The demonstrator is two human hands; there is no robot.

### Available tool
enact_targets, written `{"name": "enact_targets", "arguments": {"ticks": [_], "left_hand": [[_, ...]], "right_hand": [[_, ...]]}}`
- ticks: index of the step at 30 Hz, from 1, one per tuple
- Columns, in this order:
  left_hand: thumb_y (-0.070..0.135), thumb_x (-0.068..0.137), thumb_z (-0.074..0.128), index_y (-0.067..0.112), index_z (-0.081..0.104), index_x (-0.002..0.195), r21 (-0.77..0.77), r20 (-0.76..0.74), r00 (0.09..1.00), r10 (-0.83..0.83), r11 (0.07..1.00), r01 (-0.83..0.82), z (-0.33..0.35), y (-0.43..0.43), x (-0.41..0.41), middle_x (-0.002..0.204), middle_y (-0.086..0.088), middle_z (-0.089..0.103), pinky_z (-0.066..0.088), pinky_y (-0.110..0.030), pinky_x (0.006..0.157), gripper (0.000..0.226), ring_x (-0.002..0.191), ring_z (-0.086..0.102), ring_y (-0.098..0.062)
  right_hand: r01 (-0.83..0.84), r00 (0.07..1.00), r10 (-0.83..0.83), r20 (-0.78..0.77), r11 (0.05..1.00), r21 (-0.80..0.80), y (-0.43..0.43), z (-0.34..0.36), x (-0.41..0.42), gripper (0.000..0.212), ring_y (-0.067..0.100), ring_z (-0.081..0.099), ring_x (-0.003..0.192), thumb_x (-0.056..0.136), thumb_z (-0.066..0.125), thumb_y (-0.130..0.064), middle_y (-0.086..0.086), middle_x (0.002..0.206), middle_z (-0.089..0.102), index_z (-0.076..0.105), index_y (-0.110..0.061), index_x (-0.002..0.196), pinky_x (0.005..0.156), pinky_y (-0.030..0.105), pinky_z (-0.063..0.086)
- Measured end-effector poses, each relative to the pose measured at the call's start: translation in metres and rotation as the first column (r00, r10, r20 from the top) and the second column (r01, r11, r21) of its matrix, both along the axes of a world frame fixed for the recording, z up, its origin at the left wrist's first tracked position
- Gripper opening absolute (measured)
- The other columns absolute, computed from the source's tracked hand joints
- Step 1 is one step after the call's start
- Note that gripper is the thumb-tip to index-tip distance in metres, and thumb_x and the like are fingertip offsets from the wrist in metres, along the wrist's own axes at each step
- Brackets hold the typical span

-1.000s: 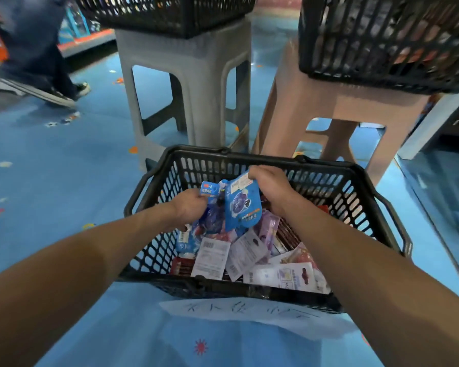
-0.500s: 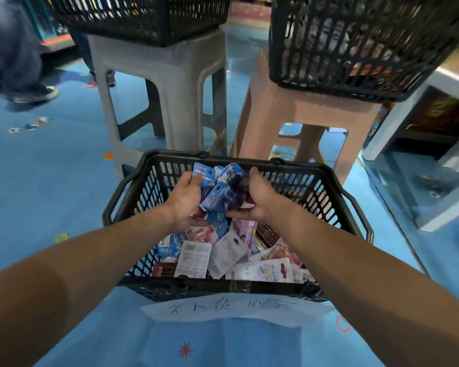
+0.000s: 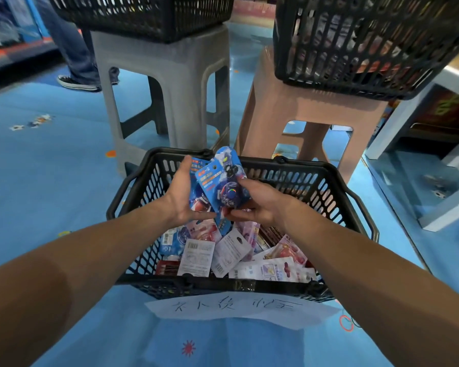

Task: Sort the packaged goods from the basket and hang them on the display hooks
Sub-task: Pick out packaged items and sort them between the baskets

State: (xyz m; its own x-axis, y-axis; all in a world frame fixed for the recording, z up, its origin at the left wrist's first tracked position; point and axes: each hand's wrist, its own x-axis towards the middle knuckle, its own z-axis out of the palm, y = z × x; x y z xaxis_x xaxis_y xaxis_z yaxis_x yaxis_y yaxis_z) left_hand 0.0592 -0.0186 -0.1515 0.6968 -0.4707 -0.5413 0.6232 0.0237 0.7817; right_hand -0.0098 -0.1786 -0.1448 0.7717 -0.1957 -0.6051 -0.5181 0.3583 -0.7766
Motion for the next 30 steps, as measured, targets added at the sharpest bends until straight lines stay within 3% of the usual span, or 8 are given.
{"name": "enact_targets", "arguments": {"ticks": [5, 8, 10, 14, 16, 19, 22, 30], "left_hand": [[0.059, 0.097, 0.051, 0.012, 0.070, 0.127, -0.077, 0.064, 0.987, -0.147, 0.985, 0.152, -0.002, -0.004, -0.001, 0.125, -0.019, 0.071, 0.051, -0.056, 0.102, 0.059, 0.110, 0.071, -0.036], [0.037, 0.088, 0.073, 0.014, 0.068, 0.127, 0.026, 0.159, 0.976, -0.146, 0.989, 0.143, -0.007, -0.008, -0.006, 0.121, -0.016, 0.073, 0.059, -0.052, 0.088, 0.045, 0.102, 0.073, -0.032], [0.024, 0.074, 0.085, 0.016, 0.066, 0.127, 0.038, 0.184, 0.979, -0.084, 0.996, 0.078, -0.012, -0.008, -0.006, 0.120, -0.015, 0.074, 0.060, -0.056, 0.081, 0.057, 0.102, 0.074, -0.034], [0.015, 0.074, 0.084, 0.018, 0.062, 0.129, 0.082, 0.206, 0.978, -0.037, 0.996, 0.020, -0.018, -0.007, -0.003, 0.117, -0.011, 0.075, 0.062, -0.052, 0.073, 0.059, 0.097, 0.076, -0.032], [0.013, 0.081, 0.082, 0.018, 0.062, 0.129, 0.110, 0.221, 0.974, -0.047, 0.994, 0.023, -0.020, -0.004, -0.001, 0.113, -0.009, 0.076, 0.063, -0.049, 0.071, 0.052, 0.094, 0.077, -0.030], [0.012, 0.082, 0.080, 0.017, 0.061, 0.130, 0.112, 0.220, 0.973, -0.070, 0.993, 0.046, -0.020, -0.003, -0.003, 0.114, -0.009, 0.076, 0.063, -0.050, 0.072, 0.051, 0.094, 0.077, -0.030], [0.009, 0.085, 0.075, 0.017, 0.062, 0.130, 0.089, 0.209, 0.970, -0.120, 0.991, 0.104, -0.019, -0.004, -0.004, 0.116, -0.011, 0.075, 0.063, -0.049, 0.076, 0.047, 0.098, 0.076, -0.032], [0.016, 0.088, 0.061, 0.018, 0.069, 0.114, 0.096, 0.218, 0.927, -0.306, 0.952, 0.291, -0.009, -0.017, -0.004, 0.110, -0.009, 0.075, 0.056, -0.041, 0.083, 0.027, 0.099, 0.071, -0.024]], "right_hand": [[0.000, 0.999, 0.001, -0.041, 0.999, 0.032, 0.005, -0.002, 0.001, 0.020, 0.045, 0.070, 0.096, 0.107, 0.049, -0.025, 0.021, 0.135, 0.057, 0.062, -0.012, 0.118, 0.054, 0.034, 0.063], [-0.021, 0.999, 0.021, -0.040, 1.000, -0.009, 0.014, 0.002, 0.000, 0.015, 0.039, 0.072, 0.085, 0.106, 0.048, -0.014, 0.022, 0.116, 0.064, 0.062, -0.010, 0.108, 0.055, 0.026, 0.062], [-0.043, 0.998, 0.040, -0.050, 0.997, -0.061, 0.018, 0.002, -0.001, 0.014, 0.033, 0.073, 0.084, 0.105, 0.051, -0.016, 0.018, 0.106, 0.069, 0.064, -0.011, 0.109, 0.052, 0.025, 0.060], [-0.181, 0.973, 0.139, -0.182, 0.954, -0.237, 0.016, 0.000, -0.005, 0.022, 0.026, 0.073, 0.081, 0.103, 0.057, -0.030, 0.014, 0.100, 0.072, 0.064, -0.011, 0.112, 0.060, 0.031, 0.062], [-0.238, 0.958, 0.161, -0.238, 0.909, -0.343, 0.013, -0.002, -0.006, 0.031, 0.020, 0.071, 0.077, 0.100, 0.063, -0.036, 0.011, 0.100, 0.070, 0.064, -0.011, 0.118, 0.052, 0.024, 0.056], [-0.112, 0.991, 0.080, -0.108, 0.934, -0.340, 0.008, -0.007, 0.000, 0.032, 0.016, 0.065, 0.071, 0.097, 0.067, -0.034, 0.005, 0.091, 0.068, 0.065, -0.010, 0.118, 0.052, 0.024, 0.050], [-0.013, 0.999, 0.019, 0.046, 0.993, -0.120, 0.004, -0.008, 0.007, 0.025, 0.023, 0.072, 0.081, 0.095, 0.067, -0.035, 0.005, 0.092, 0.077, 0.071, -0.014, 0.109, 0.072, 0.035, 0.058], [-0.124, 0.958, 0.125, 0.258, 0.992, -0.019, -0.021, -0.013, 0.004, 0.044, 0.038, 0.071, 0.108, 0.087, 0.077, -0.009, 0.021, 0.121, 0.072, 0.066, 0.000, 0.129, 0.092, 0.050, 0.059]]}}
